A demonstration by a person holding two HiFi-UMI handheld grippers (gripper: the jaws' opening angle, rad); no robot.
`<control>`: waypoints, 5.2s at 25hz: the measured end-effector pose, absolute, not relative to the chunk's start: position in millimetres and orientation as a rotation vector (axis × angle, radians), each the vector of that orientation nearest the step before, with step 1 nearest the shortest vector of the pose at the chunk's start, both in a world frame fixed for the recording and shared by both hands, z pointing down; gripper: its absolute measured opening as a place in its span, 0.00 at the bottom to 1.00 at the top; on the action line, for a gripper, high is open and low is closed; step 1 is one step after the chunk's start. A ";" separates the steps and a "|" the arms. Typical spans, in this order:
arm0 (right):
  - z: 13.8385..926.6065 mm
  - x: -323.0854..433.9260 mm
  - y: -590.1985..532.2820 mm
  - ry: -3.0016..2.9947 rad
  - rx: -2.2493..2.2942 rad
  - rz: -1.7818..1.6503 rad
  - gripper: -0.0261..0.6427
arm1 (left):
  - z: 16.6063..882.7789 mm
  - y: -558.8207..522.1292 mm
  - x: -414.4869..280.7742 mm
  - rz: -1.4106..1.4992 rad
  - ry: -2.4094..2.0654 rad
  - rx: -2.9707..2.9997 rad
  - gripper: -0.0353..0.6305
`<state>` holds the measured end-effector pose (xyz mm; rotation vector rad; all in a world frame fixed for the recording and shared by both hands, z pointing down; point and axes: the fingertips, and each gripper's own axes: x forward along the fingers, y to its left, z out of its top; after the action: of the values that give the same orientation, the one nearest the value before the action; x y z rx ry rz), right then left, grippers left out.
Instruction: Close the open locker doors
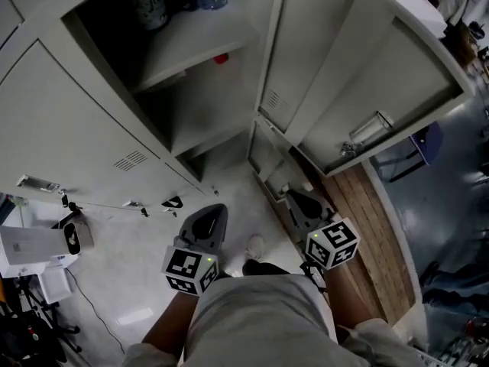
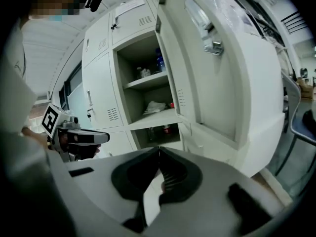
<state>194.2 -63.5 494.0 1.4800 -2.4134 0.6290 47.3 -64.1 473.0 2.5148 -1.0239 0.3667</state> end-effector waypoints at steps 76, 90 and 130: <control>563.8 143.5 -73.6 -2.380 1.376 0.790 0.08 | 465.7 -56.3 -25.1 0.426 -1.158 2.471 0.07; 565.7 87.4 -90.3 -2.397 1.282 0.770 0.08 | 466.0 -70.9 -69.9 0.414 -1.190 2.449 0.07; 565.0 4.3 -162.5 -2.472 1.064 0.707 0.08 | 468.1 -114.3 -133.6 0.352 -1.350 2.344 0.07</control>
<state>4.3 -162.5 565.0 1.0643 -2.4716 0.7073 -133.6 -114.3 468.1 2.3440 -1.3501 0.3518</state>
